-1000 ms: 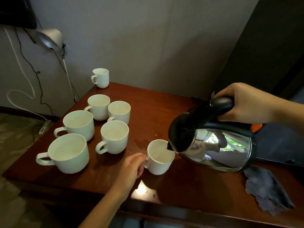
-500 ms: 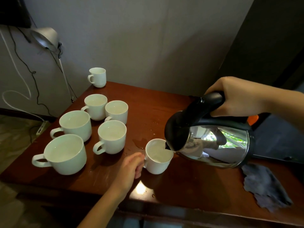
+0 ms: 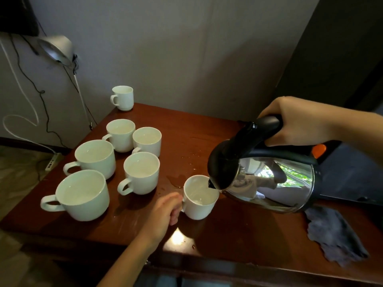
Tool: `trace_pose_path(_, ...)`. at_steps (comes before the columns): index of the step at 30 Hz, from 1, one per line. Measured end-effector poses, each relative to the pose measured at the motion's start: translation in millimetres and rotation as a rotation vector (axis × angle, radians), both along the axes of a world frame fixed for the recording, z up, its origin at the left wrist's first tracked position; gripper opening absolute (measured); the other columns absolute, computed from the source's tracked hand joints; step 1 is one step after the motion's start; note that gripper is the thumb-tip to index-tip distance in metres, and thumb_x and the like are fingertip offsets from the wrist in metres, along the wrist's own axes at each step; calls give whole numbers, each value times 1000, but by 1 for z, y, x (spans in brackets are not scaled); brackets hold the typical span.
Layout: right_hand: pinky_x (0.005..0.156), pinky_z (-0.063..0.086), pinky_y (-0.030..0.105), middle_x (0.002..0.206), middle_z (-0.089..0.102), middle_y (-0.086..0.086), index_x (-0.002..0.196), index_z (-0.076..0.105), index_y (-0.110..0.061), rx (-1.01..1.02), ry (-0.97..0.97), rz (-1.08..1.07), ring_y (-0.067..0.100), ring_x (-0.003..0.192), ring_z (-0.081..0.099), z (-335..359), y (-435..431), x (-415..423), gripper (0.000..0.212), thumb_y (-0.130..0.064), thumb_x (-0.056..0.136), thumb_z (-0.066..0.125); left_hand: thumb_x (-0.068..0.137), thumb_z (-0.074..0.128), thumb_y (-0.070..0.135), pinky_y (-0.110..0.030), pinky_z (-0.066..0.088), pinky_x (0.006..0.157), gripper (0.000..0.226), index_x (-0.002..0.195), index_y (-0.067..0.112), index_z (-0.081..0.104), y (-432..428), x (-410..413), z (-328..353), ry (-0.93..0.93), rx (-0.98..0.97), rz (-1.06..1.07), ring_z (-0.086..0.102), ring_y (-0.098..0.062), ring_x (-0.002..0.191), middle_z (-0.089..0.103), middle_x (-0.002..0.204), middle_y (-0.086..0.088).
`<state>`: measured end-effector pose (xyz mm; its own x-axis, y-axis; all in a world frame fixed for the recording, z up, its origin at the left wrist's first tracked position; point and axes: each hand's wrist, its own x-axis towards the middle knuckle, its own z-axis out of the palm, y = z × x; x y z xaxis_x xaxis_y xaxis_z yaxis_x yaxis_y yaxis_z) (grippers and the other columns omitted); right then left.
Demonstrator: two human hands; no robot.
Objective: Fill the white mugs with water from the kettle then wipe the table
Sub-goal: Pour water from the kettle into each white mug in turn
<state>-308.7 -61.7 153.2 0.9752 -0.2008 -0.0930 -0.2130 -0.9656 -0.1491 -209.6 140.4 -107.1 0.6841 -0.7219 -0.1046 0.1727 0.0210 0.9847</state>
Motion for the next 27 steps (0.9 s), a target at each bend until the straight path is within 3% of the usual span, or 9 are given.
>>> trace_pose_path(5,51,38,21,69,63,-23,68,63,-27,-16,8,-14,0,58,58,0,1,-1,9,-20,68,69,98,36,12,-24,27,49,42,56,12,36,0,2,5,21,10,-43,29,-11,47,32,51,0)
trace_pose_path(9,51,43,25,60,63,-4,67,64,-24,-41,-2,-32,4,56,57,0,2,-1,6,-21,65,69,97,37,13,-23,26,48,44,54,15,37,0,4,7,52,6,-63,28,-10,47,32,51,1)
trace_pose_path(14,56,49,37,64,65,2,69,65,-21,-55,-6,-25,16,58,61,-1,3,-1,6,-22,65,68,97,37,11,-22,26,47,41,57,12,35,1,3,10,75,-6,-59,28,-10,46,32,50,1)
trace_pose_path(27,55,45,30,67,64,-1,72,64,-26,-38,4,-41,11,59,59,1,8,-3,10,-19,70,70,98,36,14,-24,27,48,42,56,13,36,1,3,7,78,3,-73,28,-11,48,32,52,0)
